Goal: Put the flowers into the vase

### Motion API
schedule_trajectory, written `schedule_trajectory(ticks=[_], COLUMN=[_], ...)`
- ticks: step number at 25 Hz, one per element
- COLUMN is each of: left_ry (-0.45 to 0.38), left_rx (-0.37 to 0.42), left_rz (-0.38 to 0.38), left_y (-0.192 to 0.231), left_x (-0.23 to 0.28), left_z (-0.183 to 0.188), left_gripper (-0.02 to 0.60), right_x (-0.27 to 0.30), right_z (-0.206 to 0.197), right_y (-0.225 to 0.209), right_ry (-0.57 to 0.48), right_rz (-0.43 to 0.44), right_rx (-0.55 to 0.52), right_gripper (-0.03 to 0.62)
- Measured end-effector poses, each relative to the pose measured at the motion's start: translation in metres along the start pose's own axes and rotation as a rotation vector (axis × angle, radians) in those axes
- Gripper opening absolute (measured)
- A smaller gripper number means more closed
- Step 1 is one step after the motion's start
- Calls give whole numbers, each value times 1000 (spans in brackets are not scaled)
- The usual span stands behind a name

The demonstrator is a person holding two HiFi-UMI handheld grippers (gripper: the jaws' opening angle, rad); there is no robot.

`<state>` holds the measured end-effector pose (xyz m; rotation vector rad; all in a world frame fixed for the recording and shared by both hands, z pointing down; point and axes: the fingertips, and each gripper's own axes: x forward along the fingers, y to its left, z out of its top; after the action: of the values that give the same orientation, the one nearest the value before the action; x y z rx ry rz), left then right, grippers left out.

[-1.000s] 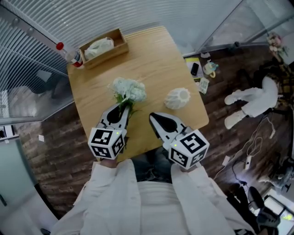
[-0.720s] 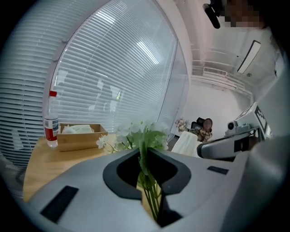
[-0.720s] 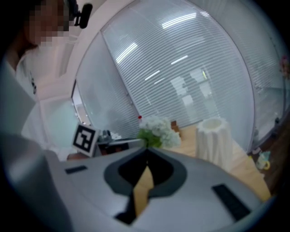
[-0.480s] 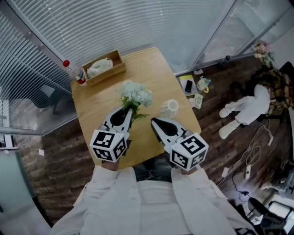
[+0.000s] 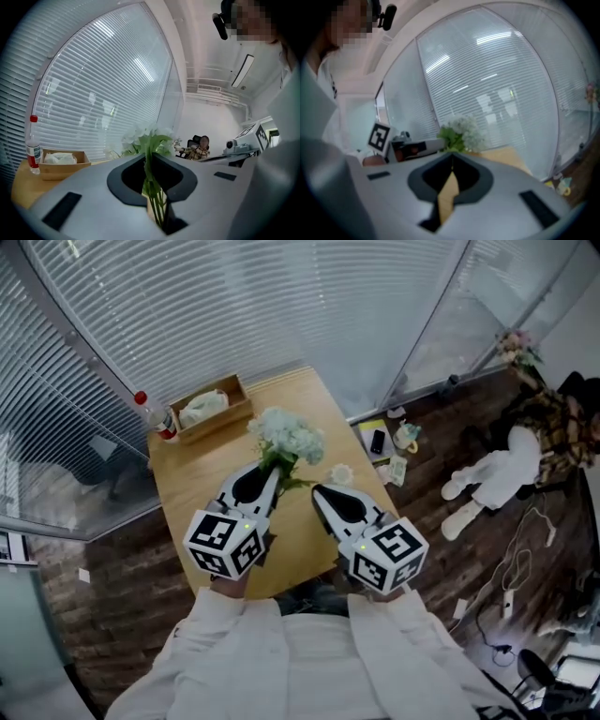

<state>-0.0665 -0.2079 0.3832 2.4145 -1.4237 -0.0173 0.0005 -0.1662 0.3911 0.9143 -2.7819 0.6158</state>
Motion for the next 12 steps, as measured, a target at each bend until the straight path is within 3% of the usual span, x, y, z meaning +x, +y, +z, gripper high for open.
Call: schedule_trajectory(ticks=[12], left_ry=[-152], left_rx=[39], left_rz=[-145], left_y=[-42], left_x=[20], left_z=[58], left_gripper=[40], right_x=[-29], right_z=[51], right_y=[-40], right_ry=[-126], right_rz=[-122], right_rx=[-43], right_gripper=[14])
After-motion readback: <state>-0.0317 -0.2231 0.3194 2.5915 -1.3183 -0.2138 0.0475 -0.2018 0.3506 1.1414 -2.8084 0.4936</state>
